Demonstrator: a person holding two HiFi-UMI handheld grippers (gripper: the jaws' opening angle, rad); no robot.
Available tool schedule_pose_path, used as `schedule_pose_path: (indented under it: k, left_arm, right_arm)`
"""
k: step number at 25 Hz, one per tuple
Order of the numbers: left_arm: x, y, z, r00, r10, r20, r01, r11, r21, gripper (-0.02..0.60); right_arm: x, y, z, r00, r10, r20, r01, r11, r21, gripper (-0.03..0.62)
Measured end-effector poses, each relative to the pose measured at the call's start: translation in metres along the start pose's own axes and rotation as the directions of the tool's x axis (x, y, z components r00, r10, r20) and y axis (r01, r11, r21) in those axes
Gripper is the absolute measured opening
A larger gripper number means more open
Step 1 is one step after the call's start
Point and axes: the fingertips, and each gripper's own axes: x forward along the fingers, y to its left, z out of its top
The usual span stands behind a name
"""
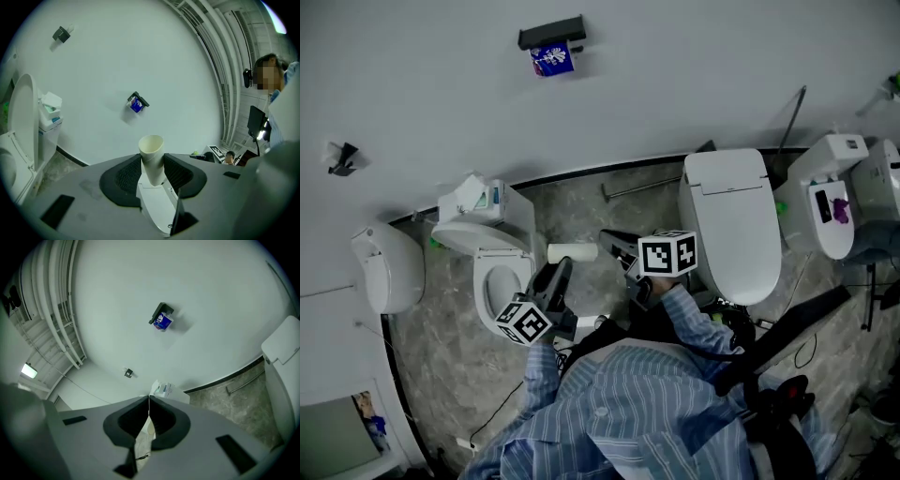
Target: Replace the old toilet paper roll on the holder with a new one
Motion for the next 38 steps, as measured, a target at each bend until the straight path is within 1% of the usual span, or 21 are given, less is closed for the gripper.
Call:
schedule_pose_path:
  k: [3,9,12,17,21,27,32,38]
  left_arm:
    - [-0.034,0.010,0.002,1.000,0.013,0.010,-0.013,1.000,0.001,0.152]
    - [-0.100,0.024,0.002,0.999,0.027,0.040,-0.026,0.999,-0.024,0.152]
    - [-0.123,0.026,-0.005,1.000,0.004,0.031,-0.003,1.000,-0.027,0.152]
    - [-0.149,0.022,-0.024,0.998,-0.056,0.009,0.056,0.998,-0.026,0.152]
    - [-0.163,0.017,-0.033,0.996,-0.089,-0.007,0.089,0.996,-0.017,0.152]
    - [-0.170,0.007,-0.041,0.992,-0.126,-0.004,0.126,0.992,-0.016,0.152]
    - [-0.167,-0.002,-0.040,0.988,-0.154,0.001,0.154,0.988,-0.002,0.152]
    - [-0.171,0.001,-0.033,0.986,-0.168,0.000,0.168,0.986,0.008,0.152]
  right_arm:
    - [0.011,0.012,-0.023,1.000,-0.021,0.003,0.021,1.000,0.006,0.008]
    - [0.021,0.048,-0.081,0.999,-0.047,-0.019,0.047,0.999,0.017,0.008]
    - [0.020,0.059,-0.108,0.998,-0.067,-0.014,0.067,0.997,0.023,0.008]
    - [0.012,0.072,-0.149,0.994,-0.106,0.005,0.105,0.994,0.027,0.008]
    - [0.005,0.077,-0.173,0.992,-0.124,0.023,0.124,0.992,0.038,0.008]
    - [-0.010,0.079,-0.186,0.990,-0.136,0.041,0.135,0.990,0.040,0.008]
    - [-0.019,0.079,-0.181,0.985,-0.157,0.067,0.156,0.988,0.016,0.008]
    - [-0.012,0.087,-0.178,0.984,-0.163,0.078,0.163,0.987,0.000,0.008]
